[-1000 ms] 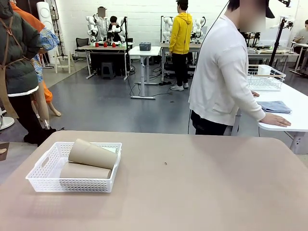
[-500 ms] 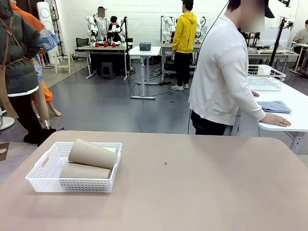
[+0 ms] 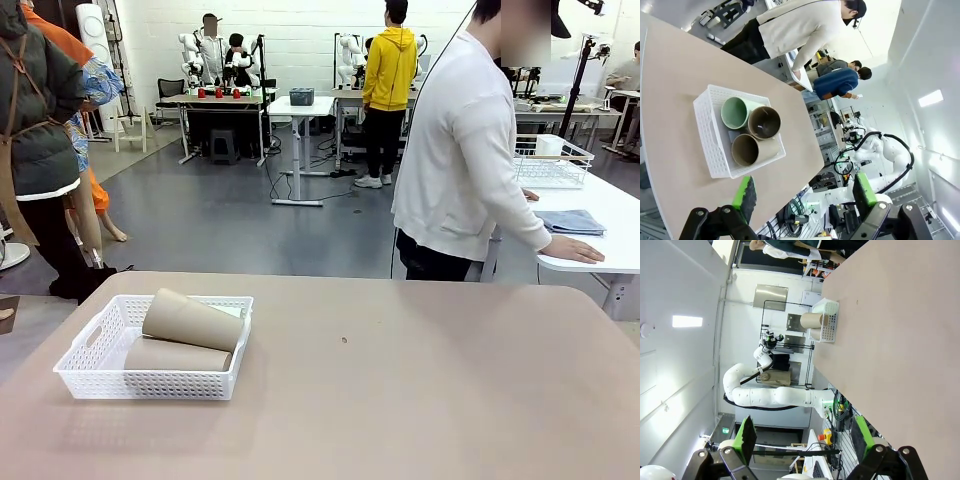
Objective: Clean and organize the cups into the basket.
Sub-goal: Move the Organizing basket back to the left side of the table.
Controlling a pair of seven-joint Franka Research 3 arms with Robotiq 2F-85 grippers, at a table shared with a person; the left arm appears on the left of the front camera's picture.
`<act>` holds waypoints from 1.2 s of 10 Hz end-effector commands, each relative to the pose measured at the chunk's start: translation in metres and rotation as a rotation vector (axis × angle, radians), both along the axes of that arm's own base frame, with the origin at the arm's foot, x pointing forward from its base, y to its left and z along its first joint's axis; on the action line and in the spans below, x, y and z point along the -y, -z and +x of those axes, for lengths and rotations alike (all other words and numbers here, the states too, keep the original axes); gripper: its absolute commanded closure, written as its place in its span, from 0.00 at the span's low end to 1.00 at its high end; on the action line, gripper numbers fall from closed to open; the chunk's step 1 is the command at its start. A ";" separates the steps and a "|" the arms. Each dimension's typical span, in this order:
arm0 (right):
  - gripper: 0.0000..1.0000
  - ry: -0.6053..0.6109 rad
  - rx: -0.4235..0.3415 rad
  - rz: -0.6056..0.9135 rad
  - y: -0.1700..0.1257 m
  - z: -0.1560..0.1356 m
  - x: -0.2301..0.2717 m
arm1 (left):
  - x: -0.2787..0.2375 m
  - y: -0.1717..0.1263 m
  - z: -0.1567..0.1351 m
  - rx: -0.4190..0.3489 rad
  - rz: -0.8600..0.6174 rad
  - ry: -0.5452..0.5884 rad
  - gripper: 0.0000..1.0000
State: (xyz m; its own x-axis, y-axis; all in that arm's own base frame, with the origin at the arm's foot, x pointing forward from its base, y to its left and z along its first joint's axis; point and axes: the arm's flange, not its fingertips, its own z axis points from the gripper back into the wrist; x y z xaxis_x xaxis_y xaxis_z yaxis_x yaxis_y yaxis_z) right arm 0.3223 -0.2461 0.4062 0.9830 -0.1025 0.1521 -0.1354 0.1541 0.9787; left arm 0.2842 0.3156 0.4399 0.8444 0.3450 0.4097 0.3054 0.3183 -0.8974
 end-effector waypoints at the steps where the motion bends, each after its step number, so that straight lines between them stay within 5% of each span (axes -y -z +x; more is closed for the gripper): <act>1: 0.00 -0.004 0.014 -0.003 0.000 0.001 0.000 | -0.001 0.001 -0.003 0.009 -0.006 0.003 0.00; 12: 0.00 -0.004 0.014 -0.003 0.000 0.001 0.000 | -0.001 0.001 -0.003 0.009 -0.006 0.003 0.00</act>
